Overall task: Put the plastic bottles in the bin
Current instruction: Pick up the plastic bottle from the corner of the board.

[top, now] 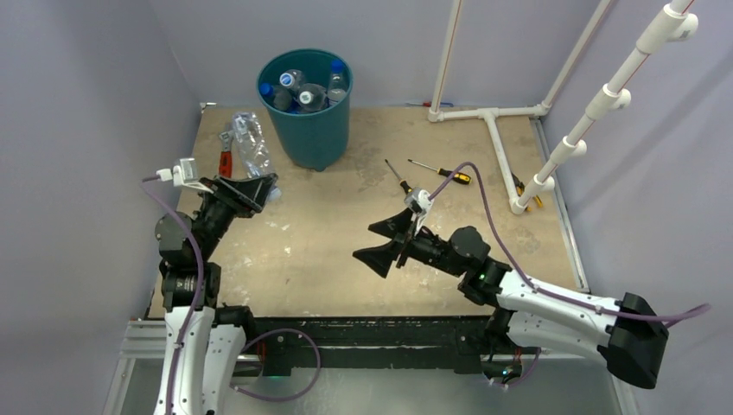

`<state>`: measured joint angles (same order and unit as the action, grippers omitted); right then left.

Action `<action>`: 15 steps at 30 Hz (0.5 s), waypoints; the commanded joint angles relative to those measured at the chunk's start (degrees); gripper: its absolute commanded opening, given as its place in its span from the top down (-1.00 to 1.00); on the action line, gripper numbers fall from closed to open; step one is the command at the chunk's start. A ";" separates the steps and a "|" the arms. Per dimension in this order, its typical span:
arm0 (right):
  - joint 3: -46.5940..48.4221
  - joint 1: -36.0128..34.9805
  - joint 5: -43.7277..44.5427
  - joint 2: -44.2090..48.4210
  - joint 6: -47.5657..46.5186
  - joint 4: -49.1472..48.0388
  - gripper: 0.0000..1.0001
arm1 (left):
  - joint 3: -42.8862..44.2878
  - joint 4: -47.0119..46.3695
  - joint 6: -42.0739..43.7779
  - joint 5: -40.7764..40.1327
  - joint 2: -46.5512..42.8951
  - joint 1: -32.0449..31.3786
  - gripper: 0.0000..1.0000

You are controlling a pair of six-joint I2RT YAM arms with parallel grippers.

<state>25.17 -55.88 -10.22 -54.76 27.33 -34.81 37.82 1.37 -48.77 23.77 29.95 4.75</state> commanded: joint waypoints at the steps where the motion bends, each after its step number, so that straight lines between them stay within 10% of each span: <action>1: 6.01 -0.11 2.99 4.65 -2.09 4.16 -0.93 | -2.19 -7.00 2.75 9.36 0.94 -2.73 1.00; 15: 22.39 -0.02 5.66 9.93 -5.98 22.64 -0.98 | 10.57 -2.54 15.88 11.28 11.58 -11.73 1.00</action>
<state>43.92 -55.86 -6.37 -45.84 22.70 -19.25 43.81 -0.99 -39.27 35.11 38.61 -4.36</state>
